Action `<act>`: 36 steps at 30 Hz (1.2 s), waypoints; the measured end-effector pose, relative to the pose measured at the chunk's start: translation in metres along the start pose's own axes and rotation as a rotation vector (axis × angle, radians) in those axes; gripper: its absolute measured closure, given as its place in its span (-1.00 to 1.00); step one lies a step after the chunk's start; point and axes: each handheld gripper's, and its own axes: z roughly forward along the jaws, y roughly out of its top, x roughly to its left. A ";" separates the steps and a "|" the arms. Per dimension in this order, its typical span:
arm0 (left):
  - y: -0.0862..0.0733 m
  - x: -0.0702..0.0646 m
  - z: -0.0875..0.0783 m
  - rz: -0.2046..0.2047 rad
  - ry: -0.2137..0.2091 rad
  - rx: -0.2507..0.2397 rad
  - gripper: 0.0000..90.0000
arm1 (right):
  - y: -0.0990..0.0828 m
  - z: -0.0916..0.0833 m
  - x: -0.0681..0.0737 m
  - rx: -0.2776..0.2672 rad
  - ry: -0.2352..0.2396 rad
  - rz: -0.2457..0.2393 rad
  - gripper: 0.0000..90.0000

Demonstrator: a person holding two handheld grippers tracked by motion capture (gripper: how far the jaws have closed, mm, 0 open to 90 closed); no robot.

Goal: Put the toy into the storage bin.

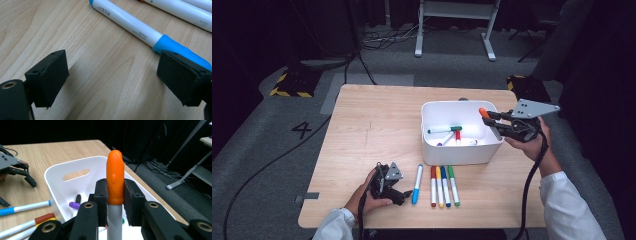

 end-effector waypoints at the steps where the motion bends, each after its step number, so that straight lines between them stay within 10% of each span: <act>1: 0.000 0.000 0.000 0.000 0.000 0.000 -0.77 | 0.001 0.004 0.000 0.006 -0.005 -0.009 0.66; 11: 0.000 0.000 0.000 0.000 0.000 0.000 -0.77 | 0.005 0.043 -0.001 0.094 0.064 -0.029 0.66; 27: 0.000 0.000 0.000 0.000 0.000 0.000 -0.77 | -0.011 0.091 0.011 0.384 0.308 -0.084 0.66; 36: 0.000 0.000 0.000 0.001 0.000 0.000 -0.77 | -0.010 0.104 0.021 0.468 0.348 -0.101 0.65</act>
